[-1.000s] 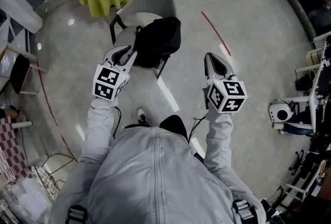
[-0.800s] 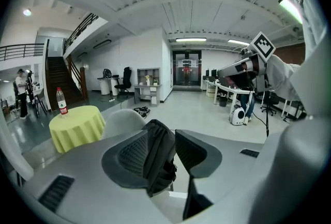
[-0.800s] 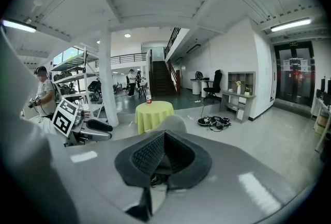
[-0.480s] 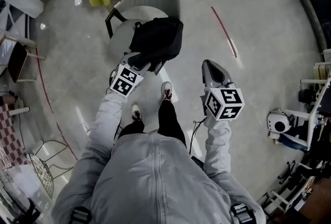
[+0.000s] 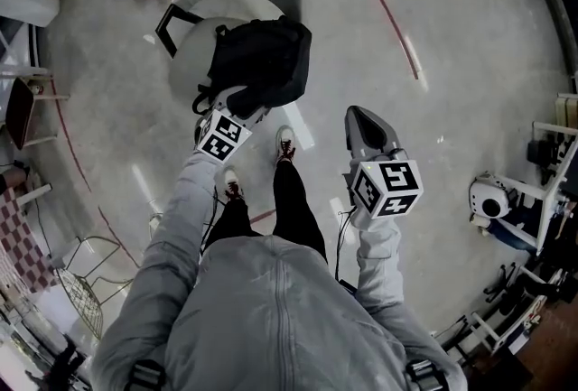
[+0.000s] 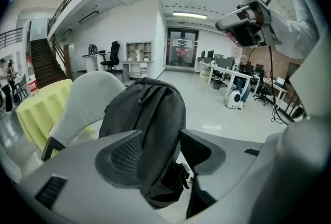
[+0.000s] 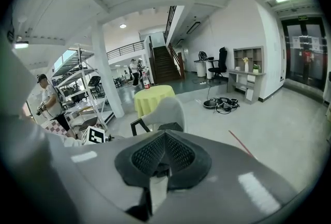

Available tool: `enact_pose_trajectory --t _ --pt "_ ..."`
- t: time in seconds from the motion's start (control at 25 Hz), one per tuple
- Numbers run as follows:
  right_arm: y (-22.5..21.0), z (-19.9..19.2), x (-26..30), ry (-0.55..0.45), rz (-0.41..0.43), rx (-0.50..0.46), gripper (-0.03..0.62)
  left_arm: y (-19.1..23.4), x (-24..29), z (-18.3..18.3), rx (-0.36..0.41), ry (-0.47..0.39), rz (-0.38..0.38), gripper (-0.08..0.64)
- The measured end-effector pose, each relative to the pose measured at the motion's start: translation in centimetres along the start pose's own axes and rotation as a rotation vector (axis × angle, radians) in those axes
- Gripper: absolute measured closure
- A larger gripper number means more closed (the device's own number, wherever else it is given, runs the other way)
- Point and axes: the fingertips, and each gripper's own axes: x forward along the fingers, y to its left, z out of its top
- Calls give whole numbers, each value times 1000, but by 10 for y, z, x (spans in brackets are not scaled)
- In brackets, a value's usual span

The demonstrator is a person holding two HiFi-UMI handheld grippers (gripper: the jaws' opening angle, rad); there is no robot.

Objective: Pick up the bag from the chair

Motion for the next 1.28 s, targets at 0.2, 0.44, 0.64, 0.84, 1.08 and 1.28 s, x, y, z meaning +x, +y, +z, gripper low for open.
enact_pose_trajectory --t 0.2,0.44,0.64,0.84,1.08,1.28 --pt "-4 -11 7 23 -3 27 581 -18 16 2 56 -8 -79 327" --pt "-9 -24 6 40 -31 44 581 -25 25 -17 85 50 -97 324" --pt "-12 -34 1 52 -52 58 581 -13 36 -20 87 66 -28 324" --pt "-13 -38 -6 50 -62 72 581 -3 54 -14 22 59 42 347" --pt "-18 -37 -17 31 -75 80 581 9 51 -1 -99 -7 92 463" --pt "-13 -29 -21 12 -76 74 581 28 36 -2 -164 -28 112 507"
